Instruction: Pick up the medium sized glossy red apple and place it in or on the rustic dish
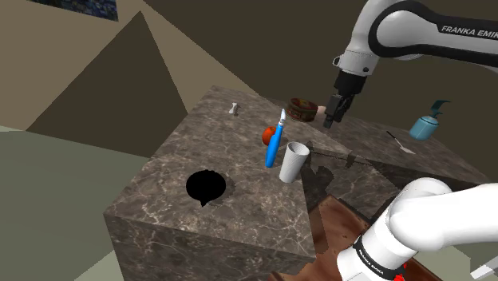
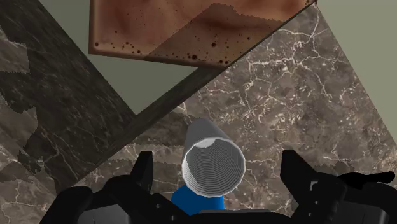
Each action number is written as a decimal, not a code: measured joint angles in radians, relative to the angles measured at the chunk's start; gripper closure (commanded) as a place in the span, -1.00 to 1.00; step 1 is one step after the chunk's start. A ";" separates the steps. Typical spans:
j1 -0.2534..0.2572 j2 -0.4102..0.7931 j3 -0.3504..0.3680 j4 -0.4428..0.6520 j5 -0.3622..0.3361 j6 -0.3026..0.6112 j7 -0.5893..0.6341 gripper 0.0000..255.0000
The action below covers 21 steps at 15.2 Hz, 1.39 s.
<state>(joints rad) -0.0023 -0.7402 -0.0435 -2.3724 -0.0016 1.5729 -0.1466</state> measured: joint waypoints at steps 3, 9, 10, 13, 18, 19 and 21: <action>-0.006 0.035 0.002 -0.002 0.005 0.039 0.020 -1.00; -0.034 0.215 0.005 0.013 0.024 0.221 0.110 -1.00; -0.039 0.249 0.005 0.027 0.027 0.243 0.125 -1.00; -0.050 0.356 0.005 0.059 0.037 0.327 0.171 -1.00; -0.072 0.543 -0.007 0.143 0.052 0.446 0.235 -1.00; -0.075 0.574 -0.009 0.159 0.055 0.464 0.249 -1.00; -0.081 0.641 -0.014 0.198 0.063 0.499 0.276 -1.00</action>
<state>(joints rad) -0.0837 -0.0988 -0.0573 -2.1749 0.0610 2.0716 0.1292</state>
